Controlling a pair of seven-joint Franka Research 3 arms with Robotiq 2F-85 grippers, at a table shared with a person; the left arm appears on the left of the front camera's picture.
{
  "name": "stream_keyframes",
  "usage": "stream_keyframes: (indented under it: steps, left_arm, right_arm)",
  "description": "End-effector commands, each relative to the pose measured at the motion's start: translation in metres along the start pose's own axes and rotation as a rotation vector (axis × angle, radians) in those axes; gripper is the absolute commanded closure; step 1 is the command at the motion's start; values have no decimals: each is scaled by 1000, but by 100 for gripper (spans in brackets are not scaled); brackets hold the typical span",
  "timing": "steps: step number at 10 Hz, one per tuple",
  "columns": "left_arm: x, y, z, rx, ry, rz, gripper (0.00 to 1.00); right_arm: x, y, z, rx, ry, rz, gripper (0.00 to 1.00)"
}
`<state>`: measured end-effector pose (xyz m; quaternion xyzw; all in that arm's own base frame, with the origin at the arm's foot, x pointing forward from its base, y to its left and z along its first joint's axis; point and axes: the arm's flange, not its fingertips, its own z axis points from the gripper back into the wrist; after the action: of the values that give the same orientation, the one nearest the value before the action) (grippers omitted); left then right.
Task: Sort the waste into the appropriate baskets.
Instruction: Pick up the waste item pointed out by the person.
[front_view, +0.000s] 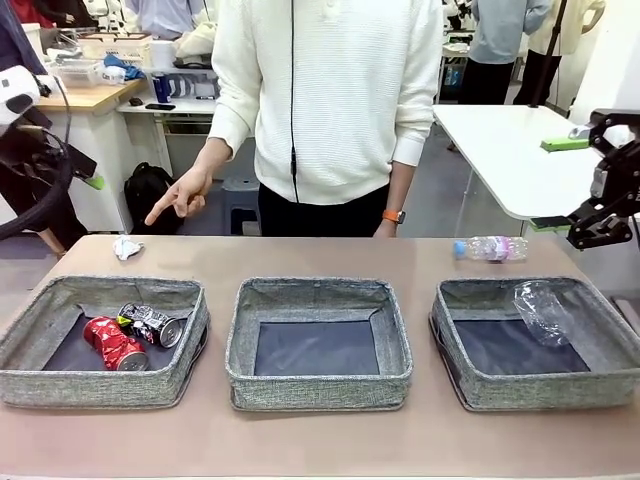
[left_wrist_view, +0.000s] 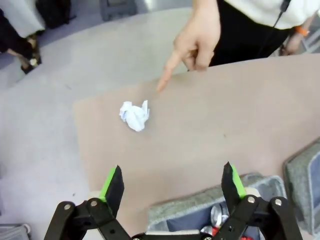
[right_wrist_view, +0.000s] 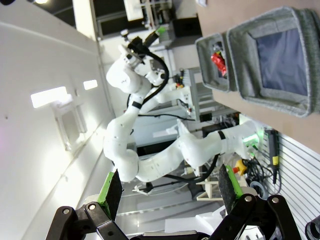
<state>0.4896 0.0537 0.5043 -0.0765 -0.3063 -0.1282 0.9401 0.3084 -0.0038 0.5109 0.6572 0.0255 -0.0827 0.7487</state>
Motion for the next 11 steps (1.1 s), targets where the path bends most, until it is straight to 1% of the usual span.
stream_keyframes:
  steps: [1, 2, 3, 4, 5, 6, 8, 10, 11]
  left_arm:
    - [-1, 6, 2, -137, 54, 60, 0]
    - [-1, 6, 2, -137, 54, 60, 0]
    - [-2, 0, -2, -40, 20, 13, 0]
    - [6, 6, -16, -35, 130, -14, 0]
    - [12, 14, -32, -44, 206, -26, 0]
    - [16, 20, -44, -94, 283, -41, 0]
    - [22, 30, -64, -57, 310, -12, 0]
    - [29, 43, -88, -92, 345, 6, 0]
    - [30, 48, -98, -80, 326, 6, 0]
  right_arm:
    - [2, 2, -2, 26, -1, 25, 0]
    - [2, 2, -2, 26, -1, 25, 0]
    - [2, 2, -2, 26, -1, 25, 0]
    - [2, 2, -2, 26, -1, 25, 0]
    - [2, 2, -2, 26, -1, 25, 0]
    - [2, 2, -2, 26, -1, 25, 0]
    - [2, 2, -2, 26, -1, 25, 0]
    - [2, 2, -2, 26, -1, 25, 0]
    - [2, 2, -2, 26, -1, 25, 0]
